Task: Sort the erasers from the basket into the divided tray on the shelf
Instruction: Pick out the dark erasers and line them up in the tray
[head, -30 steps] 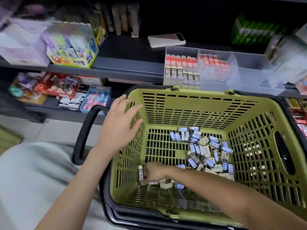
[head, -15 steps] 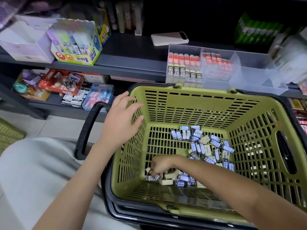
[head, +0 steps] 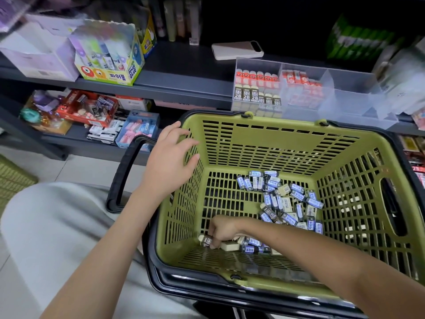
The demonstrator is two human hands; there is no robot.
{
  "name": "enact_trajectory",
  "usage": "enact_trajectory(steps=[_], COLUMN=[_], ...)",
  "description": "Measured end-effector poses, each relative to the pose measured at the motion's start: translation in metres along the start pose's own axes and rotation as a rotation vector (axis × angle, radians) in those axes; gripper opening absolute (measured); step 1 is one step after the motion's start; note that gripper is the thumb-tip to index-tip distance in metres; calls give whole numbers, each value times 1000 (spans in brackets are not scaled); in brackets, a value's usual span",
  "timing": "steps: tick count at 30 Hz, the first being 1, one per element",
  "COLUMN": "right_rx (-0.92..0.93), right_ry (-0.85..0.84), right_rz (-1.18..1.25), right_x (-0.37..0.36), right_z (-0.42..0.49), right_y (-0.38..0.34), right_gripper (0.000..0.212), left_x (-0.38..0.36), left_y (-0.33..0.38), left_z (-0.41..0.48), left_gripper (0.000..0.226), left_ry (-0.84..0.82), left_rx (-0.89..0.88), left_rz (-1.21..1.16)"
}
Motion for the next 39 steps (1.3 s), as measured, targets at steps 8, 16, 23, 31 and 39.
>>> enact_trajectory(steps=[8, 16, 23, 31, 39], right_rx=[174, 523, 421, -36, -28], right_ry=[94, 432, 399, 546, 698], right_rz=[370, 924, 1012, 122, -131], right_x=[38, 95, 109, 76, 75], right_z=[-41, -150, -180, -131, -90], right_y=[-6, -18, 24, 114, 117], right_gripper=[8, 5, 20, 17, 37], left_x=[8, -13, -39, -48, -47], left_y=[12, 101, 135, 115, 99], left_z=[1, 7, 9, 15, 23], left_gripper=[22, 51, 10, 22, 42], left_ry=[6, -803, -858, -830, -821], left_rx=[7, 473, 758, 864, 944], left_rz=[-20, -1039, -1380, -1282, -1469])
Point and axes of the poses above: each hand's wrist, its own z-axis towards the middle knuckle, its own x-axis out of the back of the hand, y = z × x, the point moved 2 cm from there along z, towards the middle knuckle, and after that the axes turned 15 degrees about z, right-handed, at the moved point
